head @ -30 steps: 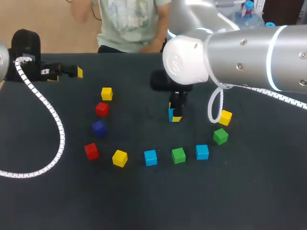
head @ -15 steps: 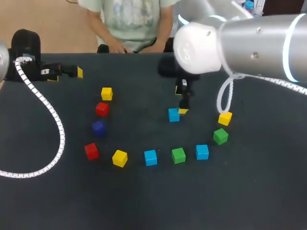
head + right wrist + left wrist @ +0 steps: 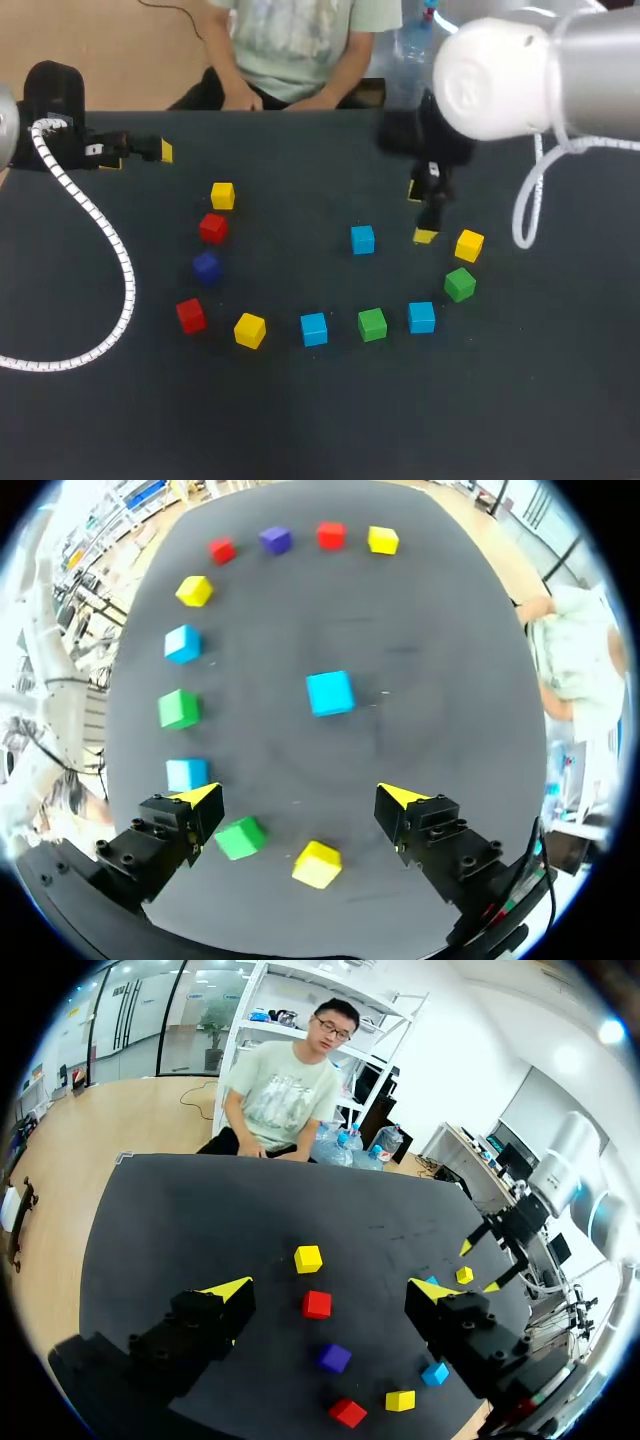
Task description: Place the blue cubes, place green cubes on the blue cubes, place the yellow cubes on the green cubes, then place the red cubes on the yellow cubes, and place purple cube on the red cubes.
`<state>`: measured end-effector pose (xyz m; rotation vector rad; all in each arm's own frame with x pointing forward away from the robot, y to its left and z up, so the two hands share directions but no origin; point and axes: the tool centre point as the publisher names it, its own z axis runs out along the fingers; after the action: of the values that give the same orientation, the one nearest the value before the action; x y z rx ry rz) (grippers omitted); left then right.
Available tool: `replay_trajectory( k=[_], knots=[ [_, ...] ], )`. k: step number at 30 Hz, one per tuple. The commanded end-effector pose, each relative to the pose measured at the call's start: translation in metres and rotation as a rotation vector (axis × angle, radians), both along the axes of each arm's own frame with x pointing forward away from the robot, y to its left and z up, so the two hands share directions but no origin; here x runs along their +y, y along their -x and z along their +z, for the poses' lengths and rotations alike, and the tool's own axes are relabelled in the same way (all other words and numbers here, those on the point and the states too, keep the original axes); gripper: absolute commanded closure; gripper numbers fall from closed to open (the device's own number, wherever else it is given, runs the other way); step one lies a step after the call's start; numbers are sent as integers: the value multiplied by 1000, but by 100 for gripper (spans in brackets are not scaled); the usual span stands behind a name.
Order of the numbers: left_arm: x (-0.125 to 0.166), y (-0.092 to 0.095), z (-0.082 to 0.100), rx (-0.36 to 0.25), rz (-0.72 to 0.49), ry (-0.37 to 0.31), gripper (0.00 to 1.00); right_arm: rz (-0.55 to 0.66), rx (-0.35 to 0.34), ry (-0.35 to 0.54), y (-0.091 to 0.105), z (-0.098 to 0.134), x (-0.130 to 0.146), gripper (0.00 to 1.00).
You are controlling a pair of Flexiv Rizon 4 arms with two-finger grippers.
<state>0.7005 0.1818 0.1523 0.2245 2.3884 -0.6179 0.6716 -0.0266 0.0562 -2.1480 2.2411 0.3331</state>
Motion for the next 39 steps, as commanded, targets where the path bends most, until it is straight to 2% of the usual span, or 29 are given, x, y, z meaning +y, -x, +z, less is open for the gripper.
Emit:
replay_trajectory(
  k=[1, 5, 10, 18, 22, 32, 33, 34, 35, 39],
  knots=[
    [2, 0, -2, -6, -5, 8, 0, 25, -102, -1, 32, -1, -5, 0],
    [2, 0, -2, -6, -5, 8, 0, 39, -77, 24, 46, -6, -9, 0],
    [2, 0, -2, -6, -5, 8, 0, 34, -49, 10, 61, -10, -11, 0],
    [2, 0, -2, -6, -5, 8, 0, 54, -19, 21, 97, -17, -14, 0],
    [2, 0, -2, -6, -5, 8, 0, 21, -13, -28, 95, -10, -19, 0],
    [2, 0, -2, -6, -5, 8, 0, 21, -13, -28, 95, -10, -19, 0],
    [2, 0, -2, -6, -5, 8, 0, 21, -18, -86, 89, -4, -23, 0],
    [2, 0, -2, -6, -5, 8, 0, 32, -15, -88, 86, -1, -23, 0],
    [2, 0, -2, -6, -5, 8, 0, 63, -34, -34, 83, 2, -19, 0],
    [2, 0, -2, -6, -5, 8, 0, 172, -22, 30, 90, -6, -5, 0]
  ],
)
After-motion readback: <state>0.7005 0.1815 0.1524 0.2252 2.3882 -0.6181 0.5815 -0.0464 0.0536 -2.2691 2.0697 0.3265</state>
